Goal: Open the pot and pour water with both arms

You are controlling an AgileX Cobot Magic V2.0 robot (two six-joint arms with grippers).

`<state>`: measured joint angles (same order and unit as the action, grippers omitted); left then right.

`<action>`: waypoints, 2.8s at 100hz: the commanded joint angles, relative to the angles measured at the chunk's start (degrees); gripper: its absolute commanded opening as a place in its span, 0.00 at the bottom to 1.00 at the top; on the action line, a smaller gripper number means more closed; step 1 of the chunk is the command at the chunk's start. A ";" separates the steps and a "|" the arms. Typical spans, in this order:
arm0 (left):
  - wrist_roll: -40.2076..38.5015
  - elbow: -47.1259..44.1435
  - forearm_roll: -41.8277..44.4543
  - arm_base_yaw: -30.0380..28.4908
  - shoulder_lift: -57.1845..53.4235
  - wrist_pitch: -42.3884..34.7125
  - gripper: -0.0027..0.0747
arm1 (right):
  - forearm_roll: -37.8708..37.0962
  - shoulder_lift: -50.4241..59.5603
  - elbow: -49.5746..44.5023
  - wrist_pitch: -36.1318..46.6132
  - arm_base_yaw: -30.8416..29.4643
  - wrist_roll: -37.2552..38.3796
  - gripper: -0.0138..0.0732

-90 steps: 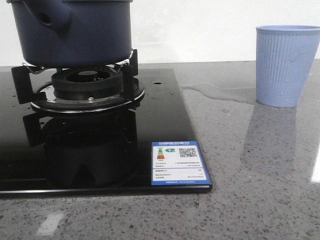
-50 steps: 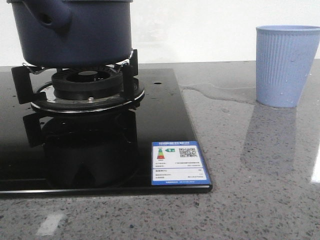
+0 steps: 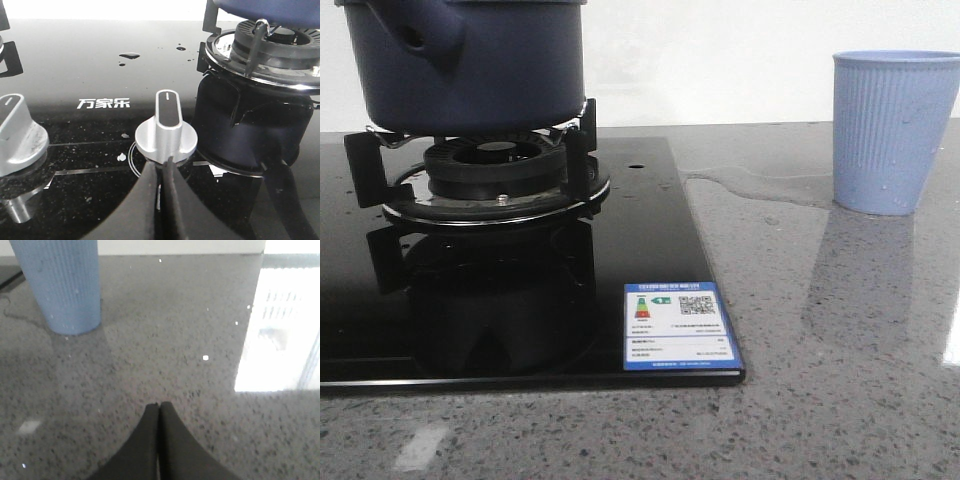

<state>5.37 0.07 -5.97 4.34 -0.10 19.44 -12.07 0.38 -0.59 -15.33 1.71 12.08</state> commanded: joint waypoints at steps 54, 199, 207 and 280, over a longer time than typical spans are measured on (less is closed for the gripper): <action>-0.63 -0.64 -51.97 -0.14 -1.47 -24.55 0.01 | 32.20 1.17 1.01 28.86 -0.33 3.54 0.07; 71.46 53.22 -63.59 12.15 43.45 25.87 0.03 | 62.40 -32.85 42.58 -32.76 4.91 -42.26 0.10; 78.61 53.22 -63.49 12.15 44.86 23.53 0.14 | 62.40 -32.85 42.58 -29.37 4.91 -43.92 0.22; 81.06 74.21 -75.07 4.82 72.23 27.56 0.55 | 60.64 -32.85 42.58 -15.33 4.91 -46.29 0.90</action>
<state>84.70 68.73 -77.97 10.35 70.07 42.91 47.56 -31.65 40.02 -34.33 6.69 -33.36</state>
